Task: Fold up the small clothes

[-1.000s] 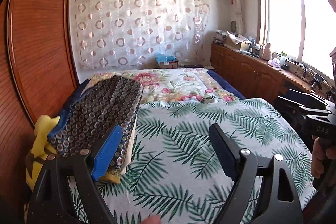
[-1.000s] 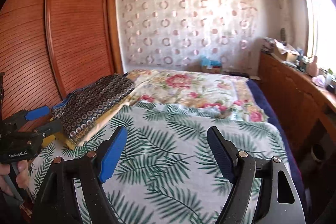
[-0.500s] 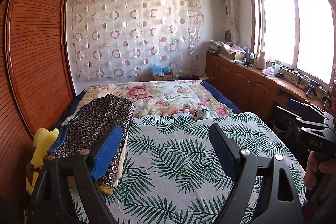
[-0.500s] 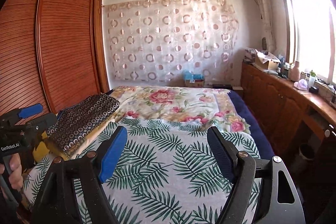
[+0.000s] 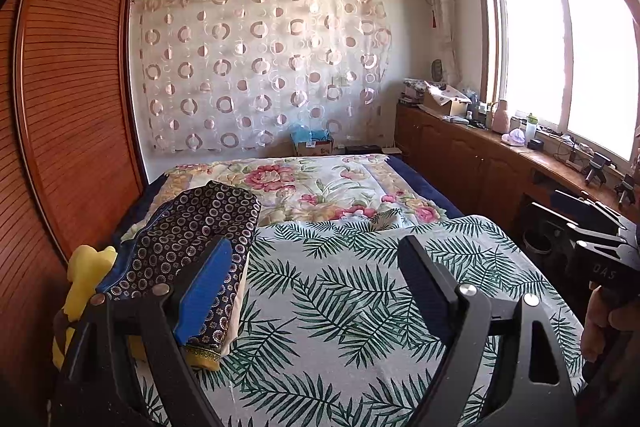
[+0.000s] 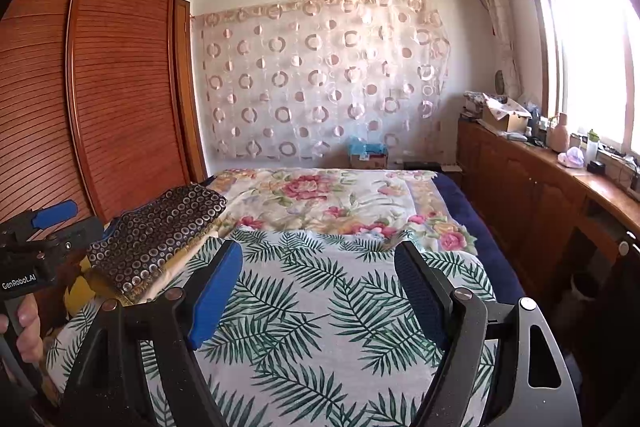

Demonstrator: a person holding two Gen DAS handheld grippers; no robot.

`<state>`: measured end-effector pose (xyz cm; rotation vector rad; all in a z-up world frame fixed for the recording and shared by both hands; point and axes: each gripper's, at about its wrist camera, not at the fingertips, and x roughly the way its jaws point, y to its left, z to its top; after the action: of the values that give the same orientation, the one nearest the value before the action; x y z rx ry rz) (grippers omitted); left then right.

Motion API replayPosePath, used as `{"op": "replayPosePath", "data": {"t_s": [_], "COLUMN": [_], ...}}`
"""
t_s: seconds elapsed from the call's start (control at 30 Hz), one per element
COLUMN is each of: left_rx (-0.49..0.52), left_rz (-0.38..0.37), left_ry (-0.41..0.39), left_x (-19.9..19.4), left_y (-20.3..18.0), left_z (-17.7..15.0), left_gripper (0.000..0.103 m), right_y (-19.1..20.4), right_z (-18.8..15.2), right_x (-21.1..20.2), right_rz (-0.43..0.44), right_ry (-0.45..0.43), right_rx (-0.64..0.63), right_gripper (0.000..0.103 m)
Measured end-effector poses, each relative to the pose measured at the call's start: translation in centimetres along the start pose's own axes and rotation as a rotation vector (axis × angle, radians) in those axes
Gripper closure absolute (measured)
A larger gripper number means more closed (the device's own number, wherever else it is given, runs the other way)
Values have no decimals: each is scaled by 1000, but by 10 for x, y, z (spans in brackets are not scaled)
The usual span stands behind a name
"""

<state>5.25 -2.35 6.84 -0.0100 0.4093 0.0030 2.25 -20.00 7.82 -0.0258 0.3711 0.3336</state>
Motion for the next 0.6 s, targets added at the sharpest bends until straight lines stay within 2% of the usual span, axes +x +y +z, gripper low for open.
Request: {"op": "replayPosePath", "data": {"t_s": [0.6], "left_rx": [-2], "left_rz": [6], "left_ry": [-3], "left_x": [-2], "left_y": [1], "left_z": [1], "left_gripper": [18], "right_y": [-2], "right_z": [0], "right_x": [0], "right_rz": [-1], "right_ry": [2], "right_rx": [1], "right_gripper": [23]}}
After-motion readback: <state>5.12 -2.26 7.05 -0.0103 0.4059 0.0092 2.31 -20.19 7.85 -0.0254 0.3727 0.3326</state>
